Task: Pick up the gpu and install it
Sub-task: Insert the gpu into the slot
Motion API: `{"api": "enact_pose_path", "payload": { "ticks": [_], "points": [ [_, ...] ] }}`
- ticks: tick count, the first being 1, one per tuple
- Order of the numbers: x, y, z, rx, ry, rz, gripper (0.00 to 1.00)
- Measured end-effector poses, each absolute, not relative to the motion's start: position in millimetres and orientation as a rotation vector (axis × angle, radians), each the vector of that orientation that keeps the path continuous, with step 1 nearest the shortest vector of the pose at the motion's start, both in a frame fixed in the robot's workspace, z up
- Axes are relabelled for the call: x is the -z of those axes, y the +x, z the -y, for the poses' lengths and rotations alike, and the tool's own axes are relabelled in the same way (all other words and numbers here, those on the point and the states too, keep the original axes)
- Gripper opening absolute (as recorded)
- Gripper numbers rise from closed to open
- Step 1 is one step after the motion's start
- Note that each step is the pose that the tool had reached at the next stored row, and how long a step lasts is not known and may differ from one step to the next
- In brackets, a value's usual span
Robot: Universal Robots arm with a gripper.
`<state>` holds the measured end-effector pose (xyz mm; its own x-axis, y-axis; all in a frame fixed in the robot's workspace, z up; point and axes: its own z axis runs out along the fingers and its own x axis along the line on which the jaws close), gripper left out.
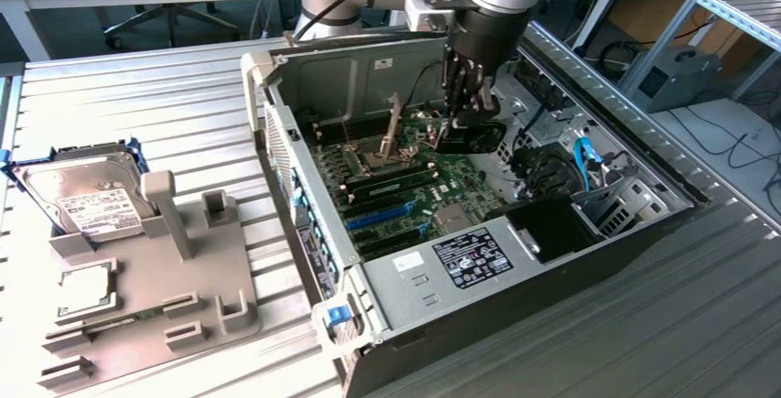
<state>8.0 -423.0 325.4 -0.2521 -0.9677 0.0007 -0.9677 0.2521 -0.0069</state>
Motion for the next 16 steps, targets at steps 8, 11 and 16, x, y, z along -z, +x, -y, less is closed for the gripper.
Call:
{"api": "enact_pose_path", "payload": {
  "ticks": [8, 11, 16],
  "points": [
    [-325.2, 8.0, 423.0, 0.009, -1.976, -2.437, 0.26],
    [-325.1, 8.0, 423.0, 0.009, -1.994, -2.422, 0.26],
    [-325.0, 8.0, 423.0, 0.009, -2.024, -2.397, 0.26]
  ]
}}
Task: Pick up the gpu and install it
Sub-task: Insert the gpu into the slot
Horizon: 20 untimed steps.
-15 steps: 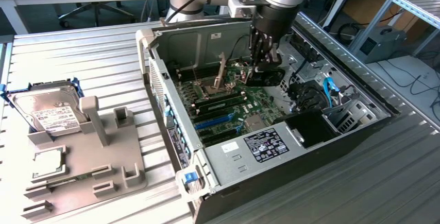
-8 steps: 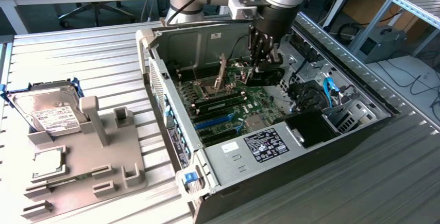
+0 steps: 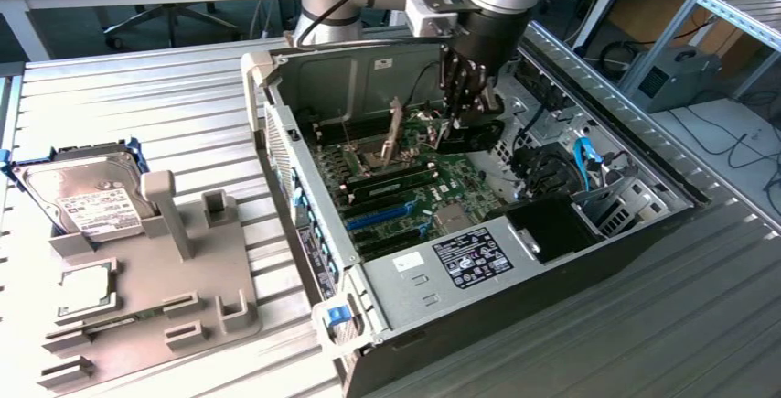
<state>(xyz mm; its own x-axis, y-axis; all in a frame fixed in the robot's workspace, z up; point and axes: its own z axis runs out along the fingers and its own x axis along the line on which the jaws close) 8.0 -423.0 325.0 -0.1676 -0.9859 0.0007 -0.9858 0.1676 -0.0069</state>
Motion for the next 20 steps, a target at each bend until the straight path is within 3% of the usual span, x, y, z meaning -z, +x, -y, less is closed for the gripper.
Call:
{"api": "enact_pose_path", "payload": {
  "ticks": [20],
  "points": [
    [-324.6, 8.0, 423.0, 0.009, -2.165, -2.270, 0.26]
  ]
}}
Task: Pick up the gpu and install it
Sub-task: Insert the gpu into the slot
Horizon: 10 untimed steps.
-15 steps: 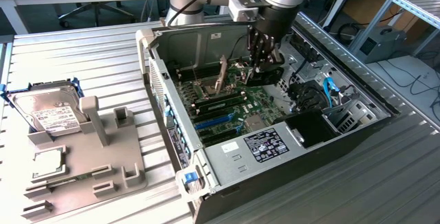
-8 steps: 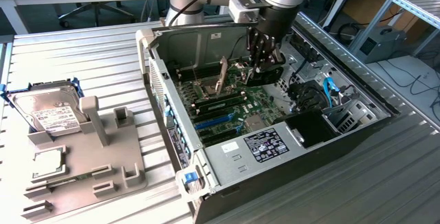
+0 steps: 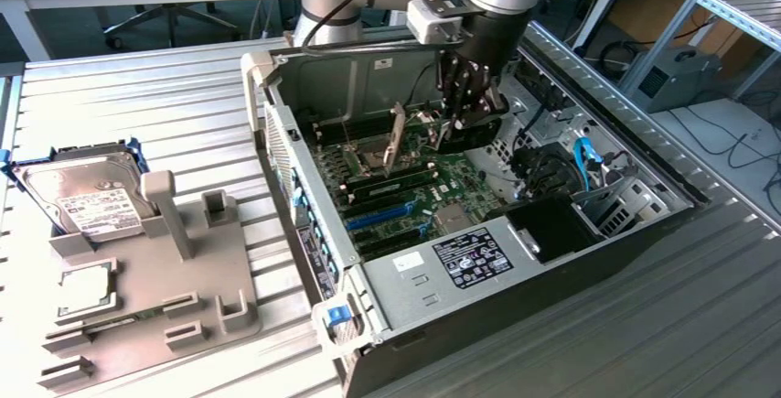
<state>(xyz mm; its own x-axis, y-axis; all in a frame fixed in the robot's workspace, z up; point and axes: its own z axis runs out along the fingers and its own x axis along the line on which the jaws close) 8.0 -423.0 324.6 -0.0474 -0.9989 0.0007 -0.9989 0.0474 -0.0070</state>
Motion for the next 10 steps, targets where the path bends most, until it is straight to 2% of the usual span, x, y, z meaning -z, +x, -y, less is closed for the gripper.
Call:
{"api": "enact_pose_path", "payload": {
  "ticks": [10],
  "points": [
    [-324.5, 8.0, 423.0, 0.008, -2.236, -2.201, 0.26]
  ]
}}
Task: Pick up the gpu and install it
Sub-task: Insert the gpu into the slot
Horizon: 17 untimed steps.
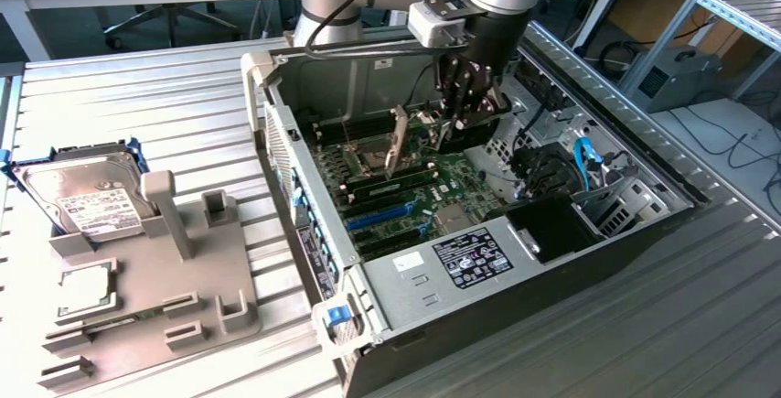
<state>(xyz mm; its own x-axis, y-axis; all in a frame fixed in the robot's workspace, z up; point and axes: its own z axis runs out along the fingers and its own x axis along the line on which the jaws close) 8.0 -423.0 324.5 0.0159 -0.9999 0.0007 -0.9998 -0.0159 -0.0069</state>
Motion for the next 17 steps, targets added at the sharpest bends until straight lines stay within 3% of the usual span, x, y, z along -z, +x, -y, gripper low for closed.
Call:
{"api": "enact_pose_path", "payload": {
  "ticks": [17],
  "points": [
    [-323.9, 6.2, 427.0, 0.008, -2.236, -2.201, 0.26]
  ]
}}
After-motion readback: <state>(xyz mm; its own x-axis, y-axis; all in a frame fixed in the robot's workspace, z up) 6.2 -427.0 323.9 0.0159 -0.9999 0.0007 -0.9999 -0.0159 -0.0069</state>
